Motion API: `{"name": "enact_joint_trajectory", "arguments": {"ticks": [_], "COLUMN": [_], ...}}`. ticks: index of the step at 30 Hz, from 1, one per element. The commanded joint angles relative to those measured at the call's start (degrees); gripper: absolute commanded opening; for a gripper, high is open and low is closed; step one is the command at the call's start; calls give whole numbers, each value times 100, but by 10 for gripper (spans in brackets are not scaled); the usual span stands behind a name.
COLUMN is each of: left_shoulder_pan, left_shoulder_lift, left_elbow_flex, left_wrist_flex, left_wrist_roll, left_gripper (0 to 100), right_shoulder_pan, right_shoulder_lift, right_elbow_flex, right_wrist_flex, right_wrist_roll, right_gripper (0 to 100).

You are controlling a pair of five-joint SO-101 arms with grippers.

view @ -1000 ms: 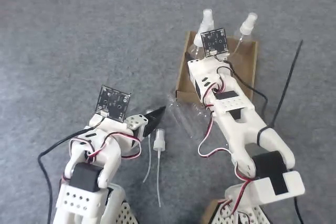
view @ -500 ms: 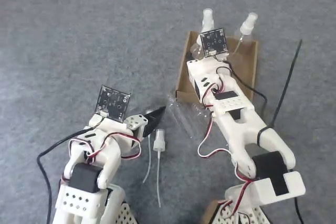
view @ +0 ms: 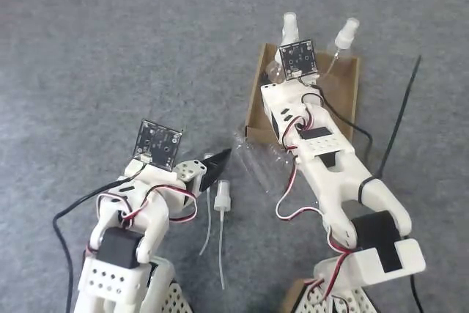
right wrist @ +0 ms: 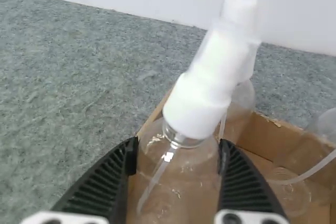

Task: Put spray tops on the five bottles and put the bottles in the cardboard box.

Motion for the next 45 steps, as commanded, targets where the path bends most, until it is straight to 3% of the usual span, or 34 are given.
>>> {"name": "enact_joint_trajectory", "arguments": {"ticks": [1, 13, 21, 35, 45], "left_shoulder_pan": [-18, -18, -18, -18, -18], "left_shoulder_lift": [-62, -62, -62, -62, -62], "left_elbow_flex": [-40, -40, -40, -40, -40], "left_wrist_flex": [-149, -149, -149, -149, -149], "left_wrist_roll": [-53, -53, -53, -53, -53], "left_gripper": [316, 316, 316, 316, 316], "right_shoulder_pan": [-31, -31, -31, -163, -171], "right_shoulder_lift": [-224, -488, -488, -505, -1411], "right_elbow_flex": [-70, 114, 123, 97, 97], "right_wrist_flex": [-31, -22, -13, -13, 470], "right_wrist_roll": [0, 0, 0, 0, -35], "right_gripper": [142, 143, 257, 257, 257]}}
